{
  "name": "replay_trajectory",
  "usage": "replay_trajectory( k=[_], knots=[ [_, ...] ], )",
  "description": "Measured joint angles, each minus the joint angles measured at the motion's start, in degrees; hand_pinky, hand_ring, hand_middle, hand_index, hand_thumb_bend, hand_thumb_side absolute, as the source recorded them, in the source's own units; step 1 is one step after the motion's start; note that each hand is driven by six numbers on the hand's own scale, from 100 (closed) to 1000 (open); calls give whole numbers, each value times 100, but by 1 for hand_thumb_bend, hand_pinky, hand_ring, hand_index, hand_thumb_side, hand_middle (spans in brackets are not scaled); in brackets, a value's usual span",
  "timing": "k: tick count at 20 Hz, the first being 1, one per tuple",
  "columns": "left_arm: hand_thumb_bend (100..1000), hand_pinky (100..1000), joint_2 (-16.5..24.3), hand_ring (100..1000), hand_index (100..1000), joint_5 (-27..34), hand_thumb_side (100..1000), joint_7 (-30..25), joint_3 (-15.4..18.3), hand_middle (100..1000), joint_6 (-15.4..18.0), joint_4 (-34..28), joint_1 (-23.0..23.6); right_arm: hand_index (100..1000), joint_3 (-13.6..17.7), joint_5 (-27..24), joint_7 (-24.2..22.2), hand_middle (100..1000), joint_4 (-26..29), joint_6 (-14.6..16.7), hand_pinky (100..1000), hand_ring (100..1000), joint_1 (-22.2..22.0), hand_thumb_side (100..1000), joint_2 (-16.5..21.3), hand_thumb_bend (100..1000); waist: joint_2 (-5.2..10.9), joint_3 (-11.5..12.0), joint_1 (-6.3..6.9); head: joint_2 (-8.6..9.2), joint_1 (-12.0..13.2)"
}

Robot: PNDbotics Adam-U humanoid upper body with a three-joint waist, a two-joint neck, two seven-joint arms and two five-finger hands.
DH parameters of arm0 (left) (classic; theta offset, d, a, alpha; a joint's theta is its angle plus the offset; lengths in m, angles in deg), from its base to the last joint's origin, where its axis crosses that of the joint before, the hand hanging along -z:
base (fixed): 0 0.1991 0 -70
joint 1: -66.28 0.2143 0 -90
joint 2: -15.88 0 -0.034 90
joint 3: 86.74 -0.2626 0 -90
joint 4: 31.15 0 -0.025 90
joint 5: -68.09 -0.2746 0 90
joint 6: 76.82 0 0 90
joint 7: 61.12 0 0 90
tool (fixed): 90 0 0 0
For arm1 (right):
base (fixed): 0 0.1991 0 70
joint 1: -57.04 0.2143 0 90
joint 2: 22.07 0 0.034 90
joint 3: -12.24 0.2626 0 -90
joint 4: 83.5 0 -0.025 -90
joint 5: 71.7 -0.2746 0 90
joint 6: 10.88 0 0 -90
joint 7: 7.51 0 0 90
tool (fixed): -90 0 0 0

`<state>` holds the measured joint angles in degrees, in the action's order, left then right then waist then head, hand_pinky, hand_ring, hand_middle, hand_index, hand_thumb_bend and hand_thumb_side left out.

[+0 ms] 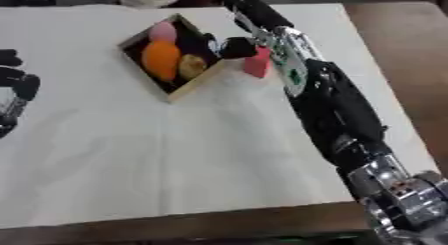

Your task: Pick up objects on the table and place them in the box.

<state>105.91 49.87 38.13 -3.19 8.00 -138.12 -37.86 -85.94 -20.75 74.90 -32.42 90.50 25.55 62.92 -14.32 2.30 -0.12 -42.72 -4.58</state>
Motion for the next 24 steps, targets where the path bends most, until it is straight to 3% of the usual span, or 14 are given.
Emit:
replay_trajectory(
  k=[3,8,24],
  knots=[
    [608,706,0,681,795,0,698,1,1,672,0,15,2,979,142,-37,-67,966,-166,-157,919,977,-10,601,123,282,0,-24,0,0,10],
    [607,706,0,681,796,-2,700,1,3,672,0,31,5,982,286,29,-148,970,-479,-247,923,980,-93,601,247,299,3,-45,0,1,47],
    [603,709,0,681,797,-2,702,-4,37,671,4,32,7,978,432,137,-359,930,-936,-174,903,952,-187,623,325,301,32,-59,0,2,79]
  ],
)
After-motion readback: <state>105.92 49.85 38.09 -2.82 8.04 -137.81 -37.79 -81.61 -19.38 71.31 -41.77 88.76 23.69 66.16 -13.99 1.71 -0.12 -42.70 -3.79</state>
